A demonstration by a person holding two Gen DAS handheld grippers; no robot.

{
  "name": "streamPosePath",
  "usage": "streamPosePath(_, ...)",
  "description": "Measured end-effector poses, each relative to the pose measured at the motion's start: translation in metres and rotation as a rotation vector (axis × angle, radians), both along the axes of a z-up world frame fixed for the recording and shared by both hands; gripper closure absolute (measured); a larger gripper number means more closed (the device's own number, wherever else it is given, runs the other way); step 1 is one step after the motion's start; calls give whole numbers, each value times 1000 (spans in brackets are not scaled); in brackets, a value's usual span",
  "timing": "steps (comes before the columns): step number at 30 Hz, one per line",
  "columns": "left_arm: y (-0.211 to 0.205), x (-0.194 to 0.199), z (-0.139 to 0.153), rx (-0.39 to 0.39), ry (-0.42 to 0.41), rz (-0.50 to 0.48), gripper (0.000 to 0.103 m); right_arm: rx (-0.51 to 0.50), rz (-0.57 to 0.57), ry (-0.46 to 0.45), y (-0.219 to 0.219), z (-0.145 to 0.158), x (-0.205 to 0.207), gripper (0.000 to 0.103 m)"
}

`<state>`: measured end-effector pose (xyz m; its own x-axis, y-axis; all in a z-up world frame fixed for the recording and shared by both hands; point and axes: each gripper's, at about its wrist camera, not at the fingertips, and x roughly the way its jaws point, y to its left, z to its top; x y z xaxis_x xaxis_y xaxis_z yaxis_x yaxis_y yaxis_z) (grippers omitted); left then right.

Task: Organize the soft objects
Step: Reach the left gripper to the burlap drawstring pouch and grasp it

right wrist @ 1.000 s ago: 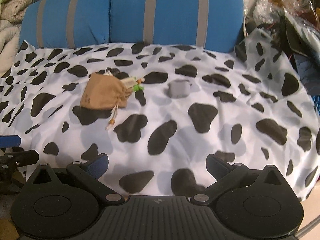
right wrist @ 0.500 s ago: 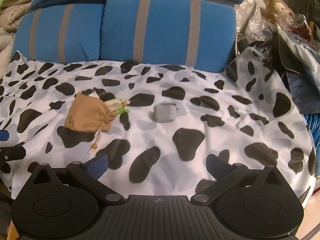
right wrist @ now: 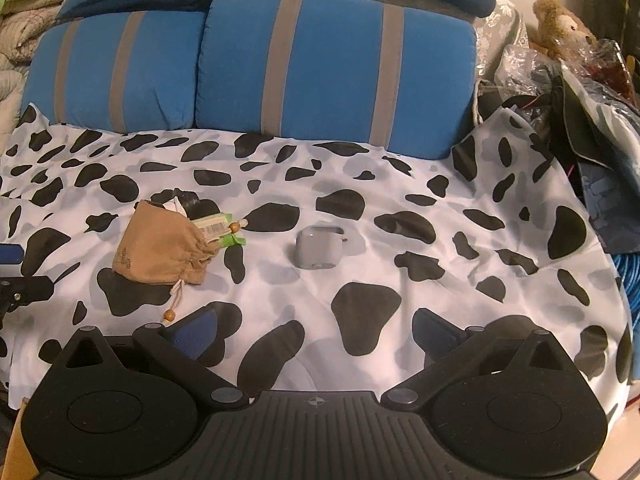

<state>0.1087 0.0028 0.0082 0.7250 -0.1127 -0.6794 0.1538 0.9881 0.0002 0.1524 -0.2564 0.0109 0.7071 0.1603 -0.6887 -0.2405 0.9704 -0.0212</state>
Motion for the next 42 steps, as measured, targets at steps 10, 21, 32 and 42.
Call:
streamPosePath(10, 3, 28, -8, -37, 5, -102, 32, 11, 33, 30, -2, -5, 27, 0)
streamPosePath(21, 16, 73, -29, -17, 42, -130, 32, 14, 37, 62, -4, -10, 60, 0)
streamPosePath(32, 39, 124, -58, -118, 108, -168, 32, -13, 52, 80, 1, -15, 88, 0)
streamPosePath(42, 58, 161, -86, -327, 227, -218, 36, -45, 63, 99, 0, -23, 101, 0)
